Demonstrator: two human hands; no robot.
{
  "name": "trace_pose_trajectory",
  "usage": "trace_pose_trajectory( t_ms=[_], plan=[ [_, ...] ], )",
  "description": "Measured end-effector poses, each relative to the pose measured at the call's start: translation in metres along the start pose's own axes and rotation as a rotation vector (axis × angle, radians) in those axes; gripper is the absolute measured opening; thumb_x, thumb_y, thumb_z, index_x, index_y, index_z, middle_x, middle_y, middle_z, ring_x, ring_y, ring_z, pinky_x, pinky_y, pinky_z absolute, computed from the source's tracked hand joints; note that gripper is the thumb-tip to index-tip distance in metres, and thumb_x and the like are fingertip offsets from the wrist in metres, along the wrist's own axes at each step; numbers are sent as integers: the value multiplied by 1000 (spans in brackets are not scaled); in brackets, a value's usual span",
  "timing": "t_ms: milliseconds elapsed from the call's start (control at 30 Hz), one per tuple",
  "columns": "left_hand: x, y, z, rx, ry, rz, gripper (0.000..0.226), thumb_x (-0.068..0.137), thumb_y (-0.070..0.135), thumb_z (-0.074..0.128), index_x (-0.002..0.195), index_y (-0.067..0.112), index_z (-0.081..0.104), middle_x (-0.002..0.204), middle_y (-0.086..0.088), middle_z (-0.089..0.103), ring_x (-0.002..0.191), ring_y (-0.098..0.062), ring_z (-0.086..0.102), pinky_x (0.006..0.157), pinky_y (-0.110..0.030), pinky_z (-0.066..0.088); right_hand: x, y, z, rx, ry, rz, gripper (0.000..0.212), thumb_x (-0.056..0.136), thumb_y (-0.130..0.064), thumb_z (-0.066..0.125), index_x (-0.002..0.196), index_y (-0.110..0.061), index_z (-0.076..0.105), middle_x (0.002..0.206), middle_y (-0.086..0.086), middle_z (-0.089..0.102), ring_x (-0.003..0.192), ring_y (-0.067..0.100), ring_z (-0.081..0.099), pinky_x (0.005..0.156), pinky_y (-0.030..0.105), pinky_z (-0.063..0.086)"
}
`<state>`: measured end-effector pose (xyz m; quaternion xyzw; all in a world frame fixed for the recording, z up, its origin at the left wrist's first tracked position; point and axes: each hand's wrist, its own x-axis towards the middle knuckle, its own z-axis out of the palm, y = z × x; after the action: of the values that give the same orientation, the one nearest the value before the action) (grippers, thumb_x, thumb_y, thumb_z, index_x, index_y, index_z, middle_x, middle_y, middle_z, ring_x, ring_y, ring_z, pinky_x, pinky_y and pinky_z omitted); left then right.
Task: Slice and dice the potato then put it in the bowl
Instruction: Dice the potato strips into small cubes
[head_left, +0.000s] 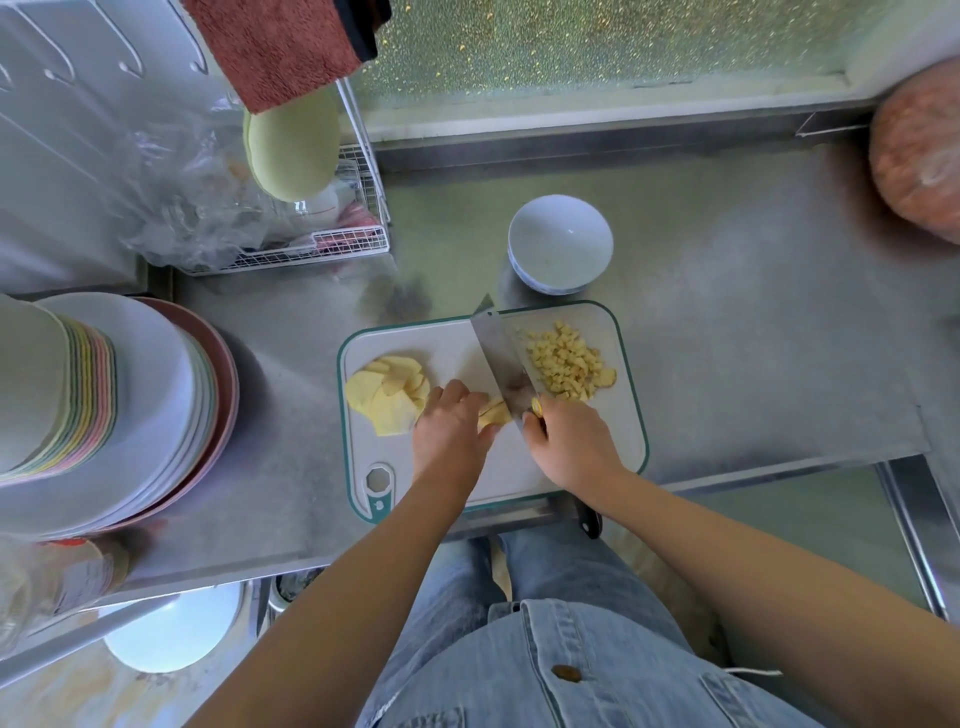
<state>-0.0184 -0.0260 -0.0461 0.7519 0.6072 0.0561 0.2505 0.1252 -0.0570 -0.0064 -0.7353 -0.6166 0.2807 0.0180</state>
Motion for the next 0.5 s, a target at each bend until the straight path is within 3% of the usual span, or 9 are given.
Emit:
trace_pose_trajectory(
  t_ms=[67, 200, 333, 500],
  plan=[
    [-1, -3, 1, -11, 29, 3, 33, 80, 33, 75, 108, 17, 68, 102, -2, 62, 98, -24, 57, 72, -35, 52, -1, 2, -5, -11, 2, -4, 23, 97, -27, 43, 79, -13, 41, 61, -3, 39, 65, 23, 45, 59, 31, 32],
    [-1, -7, 3, -15, 33, 4, 24, 81, 30, 73, 101, 17, 70, 100, -1, 62, 97, -23, 57, 72, -34, 51, -8, 0, -11, -42, -31, -30, 20, 96, -27, 43, 83, -12, 47, 71, 4, 47, 73, 29, 54, 60, 32, 35],
    [0, -6, 3, -10, 20, 3, 22, 83, 29, 72, 101, 18, 71, 100, -1, 61, 98, -22, 55, 71, -33, 49, -13, -2, -7, -77, -53, -22, 19, 96, -25, 41, 81, -15, 39, 77, 5, 50, 81, 29, 57, 62, 30, 31],
    [2, -7, 4, 2, 17, -13, 20, 83, 31, 73, 100, 20, 72, 99, 1, 61, 96, -20, 54, 69, -31, 48, -12, -5, 2, -75, -46, -9, 17, 97, -25, 40, 83, -15, 41, 77, 5, 54, 79, 27, 58, 62, 29, 31]
  ],
)
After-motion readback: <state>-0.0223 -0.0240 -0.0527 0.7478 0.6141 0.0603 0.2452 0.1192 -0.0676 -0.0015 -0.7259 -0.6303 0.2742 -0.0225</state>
